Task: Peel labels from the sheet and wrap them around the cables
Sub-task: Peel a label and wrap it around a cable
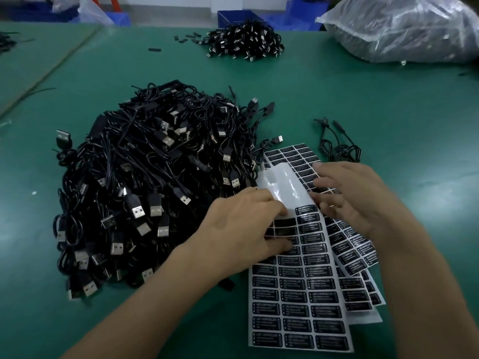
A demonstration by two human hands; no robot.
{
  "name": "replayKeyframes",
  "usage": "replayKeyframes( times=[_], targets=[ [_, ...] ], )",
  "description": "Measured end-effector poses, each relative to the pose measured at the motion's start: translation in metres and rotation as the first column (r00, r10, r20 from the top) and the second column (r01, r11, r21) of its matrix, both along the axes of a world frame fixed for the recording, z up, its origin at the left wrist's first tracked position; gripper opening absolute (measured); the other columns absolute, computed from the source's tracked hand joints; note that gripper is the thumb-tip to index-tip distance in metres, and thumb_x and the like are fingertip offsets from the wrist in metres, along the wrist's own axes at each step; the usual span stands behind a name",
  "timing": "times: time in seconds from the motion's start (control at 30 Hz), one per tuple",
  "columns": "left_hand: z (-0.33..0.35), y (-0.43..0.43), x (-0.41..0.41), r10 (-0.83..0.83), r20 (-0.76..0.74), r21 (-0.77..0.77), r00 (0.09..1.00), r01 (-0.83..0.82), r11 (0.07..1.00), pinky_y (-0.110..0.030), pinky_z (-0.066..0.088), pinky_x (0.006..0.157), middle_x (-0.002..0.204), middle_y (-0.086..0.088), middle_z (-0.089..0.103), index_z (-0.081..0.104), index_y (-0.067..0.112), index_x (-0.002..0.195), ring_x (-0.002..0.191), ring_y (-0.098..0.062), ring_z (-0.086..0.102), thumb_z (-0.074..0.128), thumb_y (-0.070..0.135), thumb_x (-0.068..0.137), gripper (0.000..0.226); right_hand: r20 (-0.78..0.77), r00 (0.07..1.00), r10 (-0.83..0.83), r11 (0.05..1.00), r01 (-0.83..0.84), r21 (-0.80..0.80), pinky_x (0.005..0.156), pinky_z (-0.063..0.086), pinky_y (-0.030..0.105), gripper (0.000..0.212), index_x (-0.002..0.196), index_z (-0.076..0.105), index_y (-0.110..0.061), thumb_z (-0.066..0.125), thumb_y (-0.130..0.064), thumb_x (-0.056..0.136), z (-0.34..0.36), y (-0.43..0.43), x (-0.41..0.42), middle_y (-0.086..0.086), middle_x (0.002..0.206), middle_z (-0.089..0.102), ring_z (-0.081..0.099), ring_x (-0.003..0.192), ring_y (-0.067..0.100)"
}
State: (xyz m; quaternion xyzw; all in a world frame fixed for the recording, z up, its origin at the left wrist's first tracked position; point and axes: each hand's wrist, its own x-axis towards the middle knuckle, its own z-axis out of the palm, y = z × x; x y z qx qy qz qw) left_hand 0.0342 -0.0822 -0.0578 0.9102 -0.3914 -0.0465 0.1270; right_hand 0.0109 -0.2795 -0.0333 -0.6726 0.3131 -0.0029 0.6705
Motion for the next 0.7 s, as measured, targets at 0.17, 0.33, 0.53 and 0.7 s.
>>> replayKeyframes(
  times=[0.17, 0.33, 0.53, 0.7],
  targets=[
    [0.000, 0.002, 0.003, 0.060, -0.039, -0.041, 0.997, -0.062, 0.997, -0.030, 0.041, 0.075, 0.120, 0.020, 0.054, 0.052, 0.037, 0.134, 0.114, -0.004, 0.050, 0.058, 0.071, 0.084, 0.061, -0.091, 0.956, 0.280, 0.949, -0.290, -0.123, 0.036, 0.035, 0.017, 0.017, 0.079, 0.073, -0.013, 0.071, -0.024, 0.091, -0.003, -0.006, -0.011, 0.002, 0.066, 0.064, 0.051, 0.045, 0.006],
    [0.001, 0.002, 0.003, 0.128, -0.113, -0.089, 0.985, -0.139, 0.986, -0.028, 0.039, 0.075, 0.111, 0.023, 0.056, 0.052, 0.041, 0.135, 0.105, -0.001, 0.052, 0.065, 0.065, 0.082, 0.060, -0.089, 0.922, 0.376, 0.917, -0.384, -0.107, 0.036, 0.038, 0.018, 0.029, 0.056, 0.072, -0.015, 0.075, -0.017, 0.085, -0.007, -0.008, -0.021, 0.008, 0.061, 0.062, 0.053, 0.043, 0.010],
    [-0.006, -0.013, -0.013, 0.228, -0.116, -0.200, 0.967, -0.247, 0.948, -0.031, 0.043, 0.072, 0.104, 0.023, 0.061, 0.058, 0.041, 0.125, 0.100, -0.004, 0.059, 0.052, 0.068, 0.089, 0.045, -0.027, 0.902, 0.430, 0.902, -0.431, -0.030, 0.040, 0.045, 0.017, 0.029, 0.059, 0.075, -0.017, 0.072, -0.018, 0.088, -0.009, -0.005, -0.019, 0.001, 0.057, 0.063, 0.053, 0.044, 0.008],
    [-0.013, -0.020, -0.022, 0.299, -0.192, -0.313, 0.935, -0.347, 0.884, -0.023, 0.038, 0.063, 0.091, 0.023, 0.064, 0.062, 0.042, 0.114, 0.089, 0.002, 0.061, 0.051, 0.068, 0.091, 0.036, 0.016, 0.886, 0.464, 0.886, -0.464, 0.012, 0.042, 0.046, 0.016, 0.019, 0.066, 0.078, -0.016, 0.071, -0.023, 0.082, -0.013, -0.004, -0.021, 0.000, 0.060, 0.065, 0.054, 0.046, 0.005]
  ],
)
